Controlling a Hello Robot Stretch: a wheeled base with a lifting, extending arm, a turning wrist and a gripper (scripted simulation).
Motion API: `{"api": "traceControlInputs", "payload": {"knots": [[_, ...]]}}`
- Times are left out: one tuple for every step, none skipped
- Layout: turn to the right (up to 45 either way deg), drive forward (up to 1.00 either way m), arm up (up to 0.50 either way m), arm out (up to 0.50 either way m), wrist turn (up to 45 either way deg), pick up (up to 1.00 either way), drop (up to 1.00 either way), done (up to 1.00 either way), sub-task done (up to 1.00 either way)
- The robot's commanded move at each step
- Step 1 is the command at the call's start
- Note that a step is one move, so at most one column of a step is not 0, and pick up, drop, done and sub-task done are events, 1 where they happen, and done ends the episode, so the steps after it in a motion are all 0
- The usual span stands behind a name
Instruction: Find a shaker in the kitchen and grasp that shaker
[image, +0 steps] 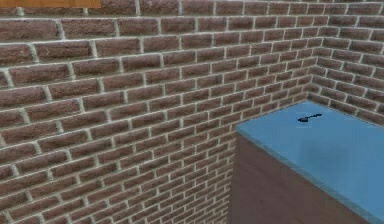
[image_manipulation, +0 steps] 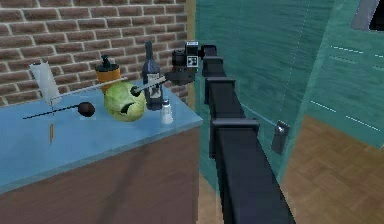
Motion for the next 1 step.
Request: {"api": "traceControlInputs", "payload": {"knots": [[0.0, 0.0, 0.0, 0.0, 12.0, 0.0, 0.0, 0.0, 0.0]]}}
